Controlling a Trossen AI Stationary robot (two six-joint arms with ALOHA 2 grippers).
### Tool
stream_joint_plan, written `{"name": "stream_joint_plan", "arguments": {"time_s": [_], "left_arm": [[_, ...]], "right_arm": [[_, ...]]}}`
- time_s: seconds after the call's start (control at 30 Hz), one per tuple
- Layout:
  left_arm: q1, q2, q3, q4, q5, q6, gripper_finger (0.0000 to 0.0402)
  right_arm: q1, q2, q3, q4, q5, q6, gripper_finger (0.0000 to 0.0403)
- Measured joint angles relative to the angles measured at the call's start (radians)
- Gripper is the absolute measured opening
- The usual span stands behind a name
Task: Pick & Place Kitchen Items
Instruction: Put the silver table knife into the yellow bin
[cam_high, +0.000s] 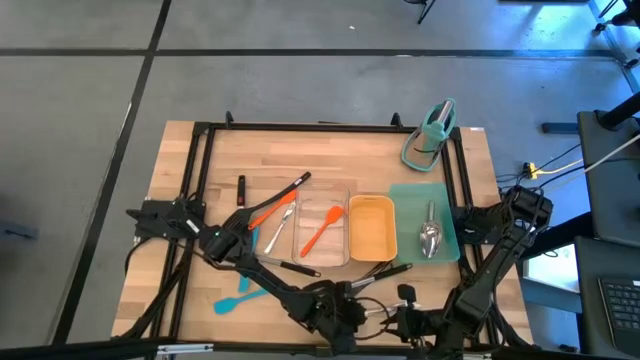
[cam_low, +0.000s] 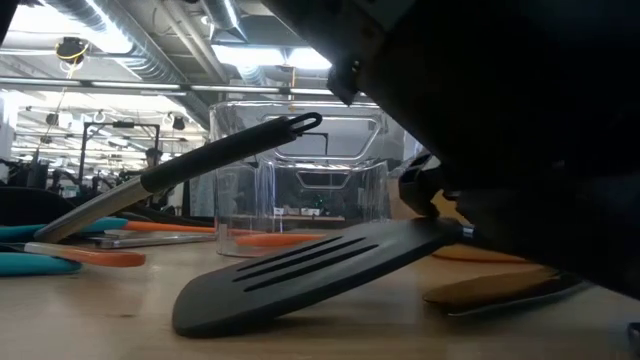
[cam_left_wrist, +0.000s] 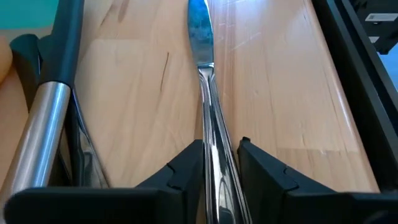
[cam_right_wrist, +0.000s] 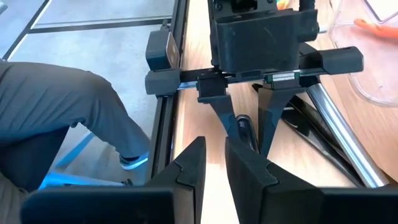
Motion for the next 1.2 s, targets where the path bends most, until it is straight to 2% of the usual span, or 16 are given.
{"name": "stream_joint_plan", "arguments": {"time_s": [0.4,0.7,0.87,1.1,1.2], "left_arm": [[-0.011,-0.006,0.002,-0.069,0.021,-0.085,0.0091],[-0.010,-0.038,-0.002,-0.107,0.067,-0.156,0.0073],[-0.010,-0.085,-0.008,-0.142,0.111,-0.185,0.0071],[-0.013,-0.101,-0.009,-0.163,0.118,-0.193,0.0071],[-0.013,-0.102,-0.008,-0.177,0.106,-0.204,0.0070]], "right_arm": [[0.003,0.000,0.000,-0.013,-0.001,0.013,0.0064],[0.001,0.007,0.000,-0.088,-0.060,0.085,0.0064],[-0.009,0.039,0.000,-0.090,-0.056,0.106,0.0064],[-0.038,0.086,0.000,-0.068,-0.066,0.132,0.0065],[-0.053,0.107,0.000,-0.051,-0.118,0.153,0.0065]]}}
